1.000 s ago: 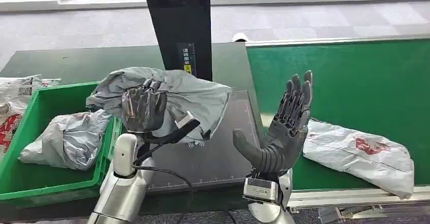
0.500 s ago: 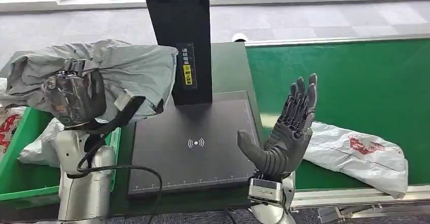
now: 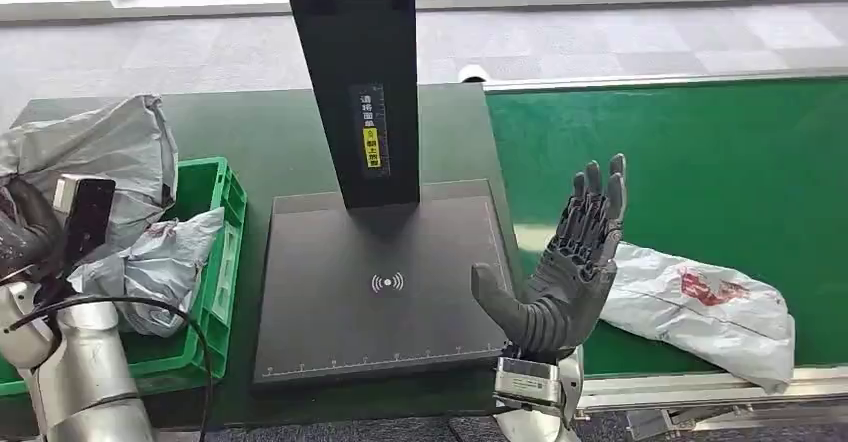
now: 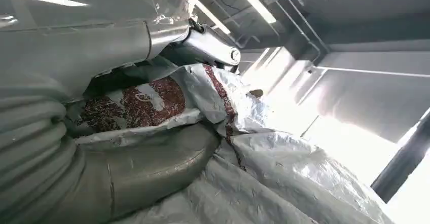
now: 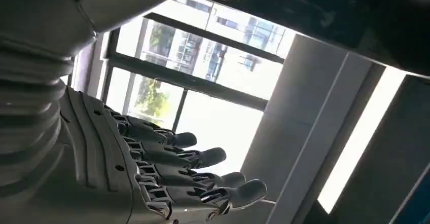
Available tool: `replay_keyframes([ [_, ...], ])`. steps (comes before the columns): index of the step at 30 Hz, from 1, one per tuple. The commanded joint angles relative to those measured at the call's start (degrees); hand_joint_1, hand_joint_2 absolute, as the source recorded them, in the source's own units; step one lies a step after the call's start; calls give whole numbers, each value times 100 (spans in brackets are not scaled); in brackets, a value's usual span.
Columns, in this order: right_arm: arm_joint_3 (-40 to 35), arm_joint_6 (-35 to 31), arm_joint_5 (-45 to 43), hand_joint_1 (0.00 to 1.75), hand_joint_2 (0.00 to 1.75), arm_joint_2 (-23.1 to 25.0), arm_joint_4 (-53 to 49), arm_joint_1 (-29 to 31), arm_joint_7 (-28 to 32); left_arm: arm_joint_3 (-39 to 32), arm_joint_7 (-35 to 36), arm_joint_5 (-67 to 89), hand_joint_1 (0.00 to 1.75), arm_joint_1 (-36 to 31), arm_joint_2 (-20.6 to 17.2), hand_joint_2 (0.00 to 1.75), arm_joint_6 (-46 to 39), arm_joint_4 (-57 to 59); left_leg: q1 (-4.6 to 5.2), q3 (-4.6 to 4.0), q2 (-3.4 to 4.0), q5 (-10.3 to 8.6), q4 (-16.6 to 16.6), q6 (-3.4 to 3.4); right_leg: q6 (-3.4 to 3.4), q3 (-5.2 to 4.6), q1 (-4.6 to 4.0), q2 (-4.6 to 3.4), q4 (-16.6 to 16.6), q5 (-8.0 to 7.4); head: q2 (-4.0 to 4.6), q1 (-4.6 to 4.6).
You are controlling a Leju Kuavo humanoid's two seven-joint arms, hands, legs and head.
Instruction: Moved the parcel from conveyor to table for the left to box.
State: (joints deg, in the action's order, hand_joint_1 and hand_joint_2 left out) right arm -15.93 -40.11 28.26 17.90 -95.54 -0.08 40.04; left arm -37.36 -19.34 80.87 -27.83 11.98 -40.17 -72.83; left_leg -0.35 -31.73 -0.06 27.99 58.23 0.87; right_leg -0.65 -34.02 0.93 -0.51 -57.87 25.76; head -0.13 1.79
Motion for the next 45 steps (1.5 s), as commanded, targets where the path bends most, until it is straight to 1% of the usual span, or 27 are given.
replay_keyframes([
  [1,-102,11,-55,0,175,210,268,-202,-4,-1236,-143,69,110,-415,111,175,17,433,-3,12,2,-4,-16,3,10,9,-5,3,12,-2,0,0],
  [2,-108,11,-62,0,175,210,371,-158,-4,-1317,-262,-39,0,-399,109,175,17,365,-3,16,4,-6,-22,4,13,12,-5,2,17,-4,0,0],
  [6,-65,11,-79,0,175,210,409,-87,-4,-1568,-733,-252,0,-530,197,175,17,389,-7,17,4,-9,-28,5,15,12,-10,4,24,-8,0,0],
  [7,-47,11,-92,0,175,210,438,-75,-4,-1676,-907,-307,0,-594,245,0,17,365,-5,8,1,-3,-11,3,9,5,-9,4,10,-3,0,0],
  [10,-42,11,-106,0,175,210,488,-88,-4,-1933,-1176,-359,0,-699,344,0,17,321,-6,5,-6,-5,-11,2,8,5,-12,11,12,-3,0,0],
  [45,-42,11,-106,0,175,210,488,-88,-4,-1933,-1176,-359,0,-699,344,0,17,321,-6,1,-5,-1,-5,2,6,1,-8,10,4,0,0,0],
])
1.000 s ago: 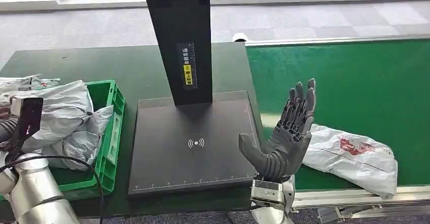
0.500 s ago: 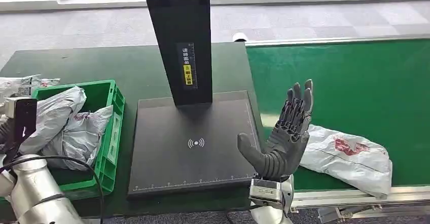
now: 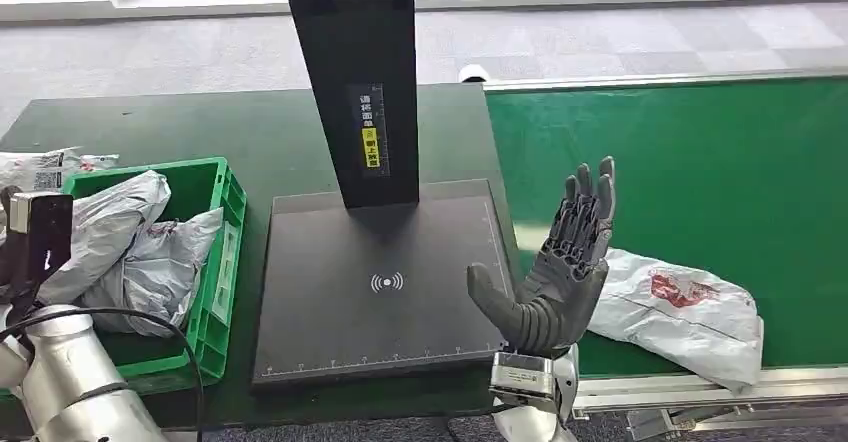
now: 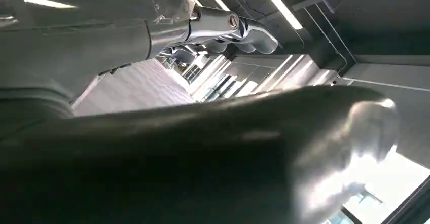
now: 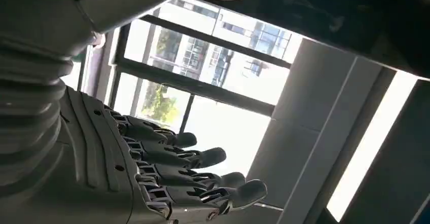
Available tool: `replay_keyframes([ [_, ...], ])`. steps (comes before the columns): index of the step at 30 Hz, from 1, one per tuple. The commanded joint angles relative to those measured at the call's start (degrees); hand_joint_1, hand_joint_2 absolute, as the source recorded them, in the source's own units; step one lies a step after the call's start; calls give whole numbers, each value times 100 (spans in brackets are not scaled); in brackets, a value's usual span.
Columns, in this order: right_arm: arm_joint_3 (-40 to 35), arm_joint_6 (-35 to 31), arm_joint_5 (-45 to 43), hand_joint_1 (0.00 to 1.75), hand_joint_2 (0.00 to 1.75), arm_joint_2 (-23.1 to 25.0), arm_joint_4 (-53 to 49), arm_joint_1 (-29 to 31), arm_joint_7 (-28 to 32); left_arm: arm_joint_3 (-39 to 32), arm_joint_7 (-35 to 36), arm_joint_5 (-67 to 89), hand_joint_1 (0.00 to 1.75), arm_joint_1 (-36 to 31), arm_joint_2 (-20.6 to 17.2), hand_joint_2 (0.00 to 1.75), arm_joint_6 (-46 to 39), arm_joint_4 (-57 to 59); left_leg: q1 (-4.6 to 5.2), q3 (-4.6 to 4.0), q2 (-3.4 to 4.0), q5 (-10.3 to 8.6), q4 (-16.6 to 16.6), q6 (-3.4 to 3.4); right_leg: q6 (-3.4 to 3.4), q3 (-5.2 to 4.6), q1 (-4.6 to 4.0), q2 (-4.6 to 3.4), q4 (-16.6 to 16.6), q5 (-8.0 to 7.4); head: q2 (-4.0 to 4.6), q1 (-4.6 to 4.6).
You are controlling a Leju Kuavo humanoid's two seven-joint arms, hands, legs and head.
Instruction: Moved the parcel from conveyor to table for the left to box.
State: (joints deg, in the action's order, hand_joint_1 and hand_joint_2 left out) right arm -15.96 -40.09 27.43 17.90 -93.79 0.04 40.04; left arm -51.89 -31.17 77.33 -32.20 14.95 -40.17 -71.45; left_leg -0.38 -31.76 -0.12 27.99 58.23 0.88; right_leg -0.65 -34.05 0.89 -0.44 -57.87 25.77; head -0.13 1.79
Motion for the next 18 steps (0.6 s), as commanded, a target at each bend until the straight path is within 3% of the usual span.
replay_keyframes([
  [1,-40,9,-23,0,175,210,313,-99,-4,-479,7,-6,0,-262,46,0,17,183,-4,6,1,-3,-10,1,7,6,-6,4,10,-3,0,0],
  [18,-40,9,-23,0,175,210,313,-99,-4,-479,7,-6,0,-262,46,0,17,183,-4,7,2,-5,-14,1,8,7,-6,4,13,-5,0,0],
])
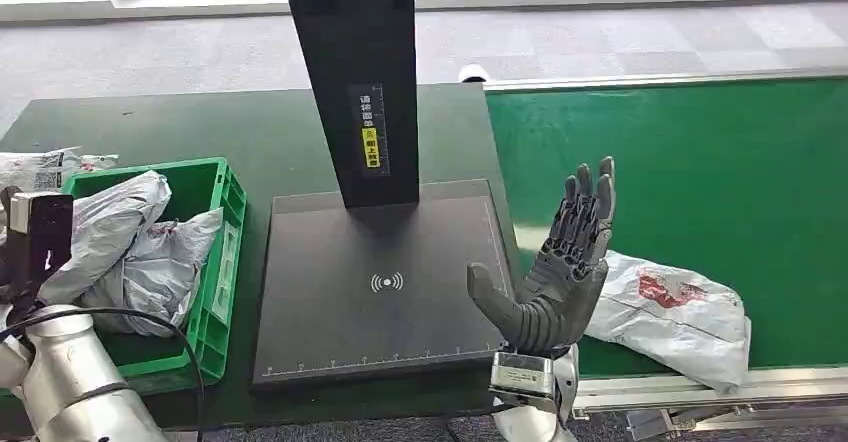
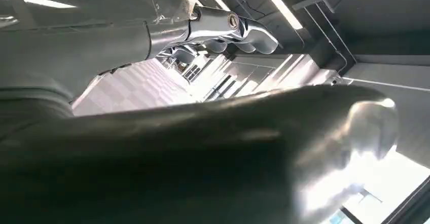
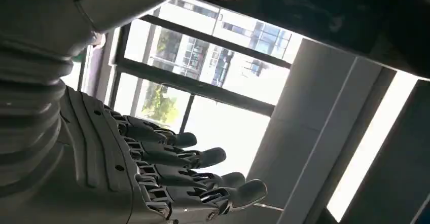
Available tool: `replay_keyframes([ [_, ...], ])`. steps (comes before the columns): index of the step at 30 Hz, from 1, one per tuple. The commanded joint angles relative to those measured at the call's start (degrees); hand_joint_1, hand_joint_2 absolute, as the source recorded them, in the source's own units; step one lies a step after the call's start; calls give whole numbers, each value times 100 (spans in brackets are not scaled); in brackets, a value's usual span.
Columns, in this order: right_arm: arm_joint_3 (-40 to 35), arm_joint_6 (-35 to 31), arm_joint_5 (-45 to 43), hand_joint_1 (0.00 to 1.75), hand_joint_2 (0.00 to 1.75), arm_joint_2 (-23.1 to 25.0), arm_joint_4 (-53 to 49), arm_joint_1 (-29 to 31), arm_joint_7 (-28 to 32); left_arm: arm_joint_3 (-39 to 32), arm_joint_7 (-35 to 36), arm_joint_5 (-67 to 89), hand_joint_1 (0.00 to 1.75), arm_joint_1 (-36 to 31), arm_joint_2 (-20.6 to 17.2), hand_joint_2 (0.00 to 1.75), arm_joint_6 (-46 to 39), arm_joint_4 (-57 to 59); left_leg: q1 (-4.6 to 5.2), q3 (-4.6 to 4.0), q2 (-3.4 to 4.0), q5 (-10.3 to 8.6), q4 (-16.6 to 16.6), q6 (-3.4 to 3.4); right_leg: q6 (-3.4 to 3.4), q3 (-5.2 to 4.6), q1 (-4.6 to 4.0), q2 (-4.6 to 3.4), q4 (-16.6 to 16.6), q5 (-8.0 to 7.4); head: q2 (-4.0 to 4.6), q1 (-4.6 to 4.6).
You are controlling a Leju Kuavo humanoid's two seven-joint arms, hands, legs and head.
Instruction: Moved the parcel from conveyor to table for the left to box.
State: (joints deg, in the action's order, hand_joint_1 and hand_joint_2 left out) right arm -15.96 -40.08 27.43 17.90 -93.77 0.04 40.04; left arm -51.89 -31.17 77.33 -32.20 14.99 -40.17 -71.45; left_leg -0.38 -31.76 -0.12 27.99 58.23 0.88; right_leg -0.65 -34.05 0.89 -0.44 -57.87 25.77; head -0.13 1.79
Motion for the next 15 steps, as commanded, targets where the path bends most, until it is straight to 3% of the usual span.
replay_keyframes([
  [1,-40,8,-23,0,175,210,311,-99,-4,-479,7,-6,0,-262,42,0,17,183,-4,5,0,-4,-10,1,7,5,-5,4,10,-4,0,0],
  [4,-40,8,-23,0,175,210,311,-99,-4,-479,7,-6,0,-262,42,0,17,183,-4,6,1,-3,-9,1,7,5,-5,3,8,-2,0,0],
  [5,680,285,697,0,175,210,1031,-267,-724,241,-713,-726,0,458,430,175,737,-537,-4,8,1,-5,-15,1,9,8,-6,5,14,-5,0,0],
  [6,2908,8,3577,0,175,-412,2836,247,-3604,3121,-883,-3606,0,2685,501,175,2013,-1835,-5,6,1,-3,-9,1,7,6,-6,4,9,-2,0,0],
  [7,4590,8,4042,0,175,-493,3822,750,-3215,5502,-883,-6439,0,3349,297,175,637,-2113,-2,61,8,-4,-49,-8,-3,63,-3,-5,56,-9,0,2],
  [8,4750,8,3911,0,175,-615,4008,817,-2984,5719,-883,-6377,0,3464,349,175,455,-2178,-2,84,-20,-19,-87,-19,-11,106,-4,25,107,-20,0,4],
  [9,4750,8,3911,0,175,-615,4008,817,-2984,5719,-883,-6377,0,3464,349,175,455,-2178,-11,44,-56,-10,-39,-8,-3,75,-12,61,64,-2,0,0],
  [11,4935,8,4070,0,175,-495,4017,876,-2902,5770,-883,-6522,0,3401,196,175,374,-2114,-2,80,-21,40,-11,2,8,75,-4,32,41,25,0,-22],
  [15,5116,8,4555,0,175,-57,3774,861,-3060,5478,-883,-6828,0,3150,-41,175,580,-1876,-4,-4,-41,32,26,-34,-12,32,-9,45,28,26,0,-11],
])
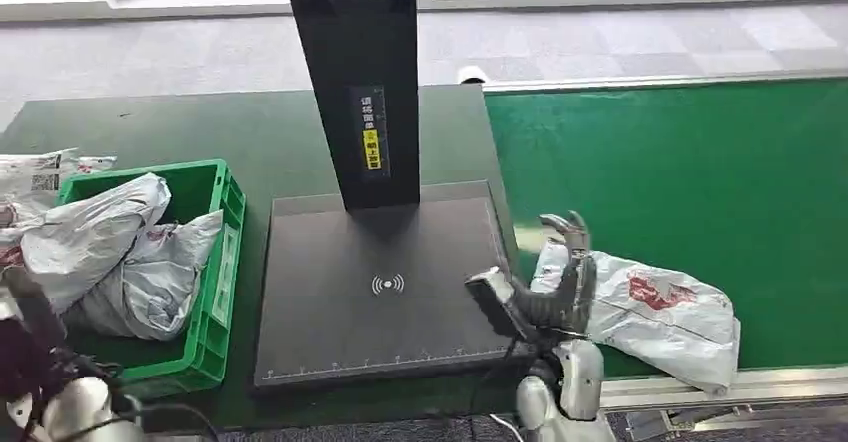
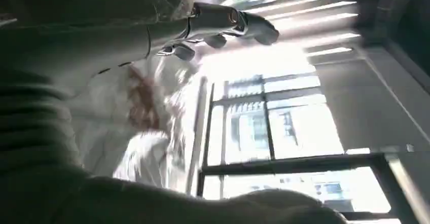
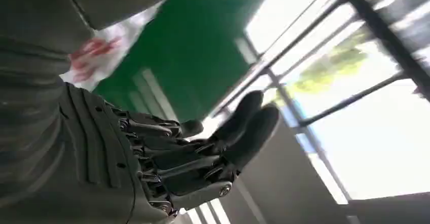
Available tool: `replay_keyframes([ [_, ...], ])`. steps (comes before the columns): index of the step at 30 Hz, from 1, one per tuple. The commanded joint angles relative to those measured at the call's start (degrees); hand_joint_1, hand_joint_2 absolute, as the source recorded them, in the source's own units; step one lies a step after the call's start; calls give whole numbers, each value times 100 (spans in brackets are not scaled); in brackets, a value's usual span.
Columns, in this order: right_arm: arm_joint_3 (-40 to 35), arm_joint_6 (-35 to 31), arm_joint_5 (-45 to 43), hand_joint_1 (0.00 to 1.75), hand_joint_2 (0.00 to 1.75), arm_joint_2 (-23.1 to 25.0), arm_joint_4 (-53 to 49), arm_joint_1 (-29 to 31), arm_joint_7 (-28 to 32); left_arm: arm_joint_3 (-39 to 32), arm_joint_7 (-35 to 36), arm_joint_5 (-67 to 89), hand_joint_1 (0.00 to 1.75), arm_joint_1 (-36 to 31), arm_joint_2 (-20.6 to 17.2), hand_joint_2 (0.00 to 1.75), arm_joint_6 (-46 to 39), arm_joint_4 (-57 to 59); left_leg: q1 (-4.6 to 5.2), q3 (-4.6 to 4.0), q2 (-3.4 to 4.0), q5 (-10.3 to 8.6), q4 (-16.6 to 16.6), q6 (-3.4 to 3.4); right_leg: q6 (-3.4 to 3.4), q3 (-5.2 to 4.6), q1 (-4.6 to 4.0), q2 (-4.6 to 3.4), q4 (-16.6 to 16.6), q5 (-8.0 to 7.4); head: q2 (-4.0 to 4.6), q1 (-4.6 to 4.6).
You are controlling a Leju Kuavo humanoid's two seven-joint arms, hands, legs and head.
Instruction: Moved the parcel from conveyor to table for the left to box.
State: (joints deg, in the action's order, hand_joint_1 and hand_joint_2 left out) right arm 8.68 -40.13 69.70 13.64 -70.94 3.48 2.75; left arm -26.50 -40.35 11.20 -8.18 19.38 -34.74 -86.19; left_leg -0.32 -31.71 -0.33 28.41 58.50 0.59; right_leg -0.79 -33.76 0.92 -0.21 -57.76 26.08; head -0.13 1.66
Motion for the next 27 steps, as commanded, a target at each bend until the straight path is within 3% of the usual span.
replay_keyframes([
  [1,2652,13,327,0,175,369,1491,517,669,2940,35,-215,0,748,-480,175,36,-402,13,-3,-49,-12,-15,-12,-4,22,13,51,11,2,0,0],
  [11,2859,13,341,0,175,331,1629,555,741,3001,35,-184,0,854,-482,175,-42,-468,5,11,-5,-3,-26,-5,-4,9,-1,8,19,1,0,-2],
  [27,2856,13,369,0,175,281,1845,610,650,3017,35,-188,0,914,-484,175,-60,-507,3,5,-3,-2,-20,-3,-5,4,5,7,11,4,0,-2],
])
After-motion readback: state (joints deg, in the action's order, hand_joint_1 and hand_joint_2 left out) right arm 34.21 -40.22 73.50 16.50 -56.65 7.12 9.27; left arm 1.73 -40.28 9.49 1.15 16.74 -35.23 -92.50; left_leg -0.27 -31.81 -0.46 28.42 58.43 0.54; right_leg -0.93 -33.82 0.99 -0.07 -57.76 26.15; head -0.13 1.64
